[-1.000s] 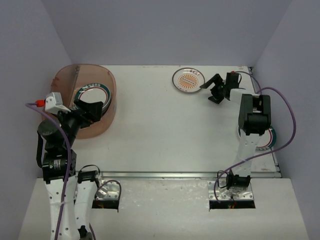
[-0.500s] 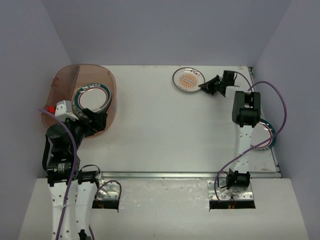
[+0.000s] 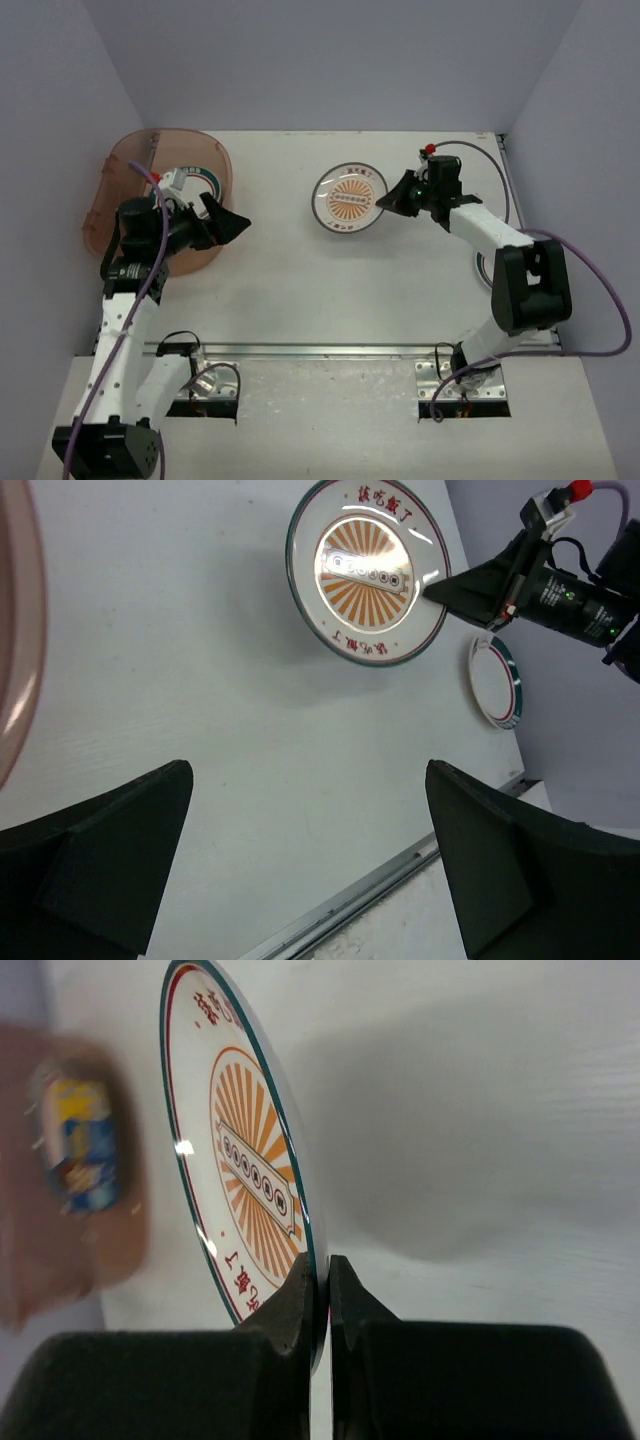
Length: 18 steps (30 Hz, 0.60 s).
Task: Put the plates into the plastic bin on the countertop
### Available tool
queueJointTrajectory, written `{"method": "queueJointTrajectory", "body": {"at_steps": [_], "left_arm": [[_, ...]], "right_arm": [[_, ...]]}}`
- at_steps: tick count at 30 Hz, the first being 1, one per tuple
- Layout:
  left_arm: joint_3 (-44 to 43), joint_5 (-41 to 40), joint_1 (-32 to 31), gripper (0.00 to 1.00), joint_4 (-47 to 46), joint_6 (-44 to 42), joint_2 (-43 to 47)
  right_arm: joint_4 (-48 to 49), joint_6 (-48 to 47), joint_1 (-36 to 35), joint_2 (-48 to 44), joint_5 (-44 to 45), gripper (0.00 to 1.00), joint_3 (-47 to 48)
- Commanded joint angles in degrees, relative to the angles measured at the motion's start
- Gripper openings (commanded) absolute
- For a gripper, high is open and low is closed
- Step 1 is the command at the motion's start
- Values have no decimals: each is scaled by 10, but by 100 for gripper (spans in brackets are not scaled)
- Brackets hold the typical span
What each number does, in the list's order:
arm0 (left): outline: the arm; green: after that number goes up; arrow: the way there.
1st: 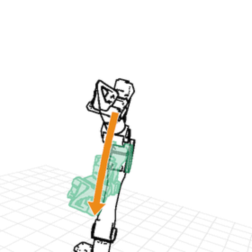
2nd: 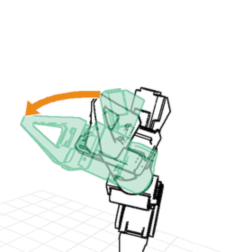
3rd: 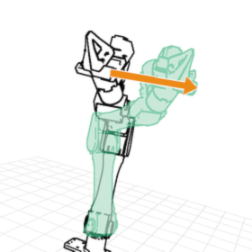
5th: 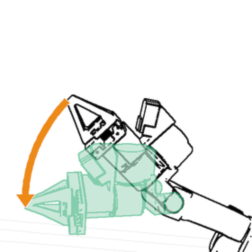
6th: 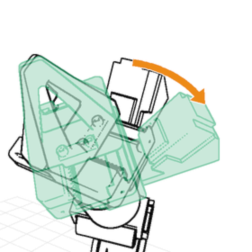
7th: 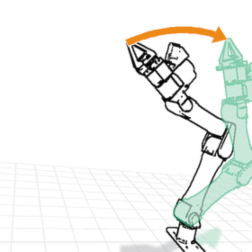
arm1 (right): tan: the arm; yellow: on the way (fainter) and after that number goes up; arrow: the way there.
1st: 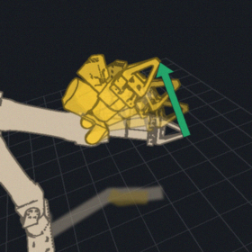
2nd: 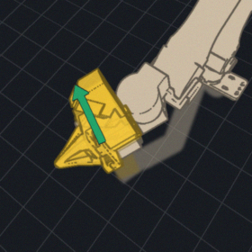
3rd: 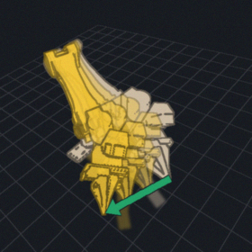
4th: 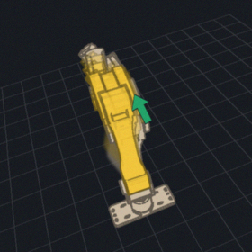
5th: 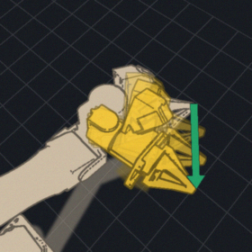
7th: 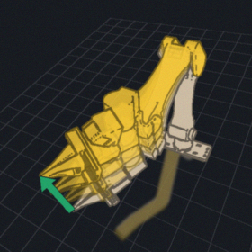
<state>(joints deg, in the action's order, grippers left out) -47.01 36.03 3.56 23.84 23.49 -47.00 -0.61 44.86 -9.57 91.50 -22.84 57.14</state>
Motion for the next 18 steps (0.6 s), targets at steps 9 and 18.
{"method": "queueJointTrajectory", "body": {"at_steps": [9,18], "left_arm": [[-84,45,-135,92,-107,13,-105],[-124,-60,-193,0,-69,16,-116]], "right_arm": [[354,214,-53,-128,-381,0,-103],[287,173,-71,-149,-331,12,-73]]}}
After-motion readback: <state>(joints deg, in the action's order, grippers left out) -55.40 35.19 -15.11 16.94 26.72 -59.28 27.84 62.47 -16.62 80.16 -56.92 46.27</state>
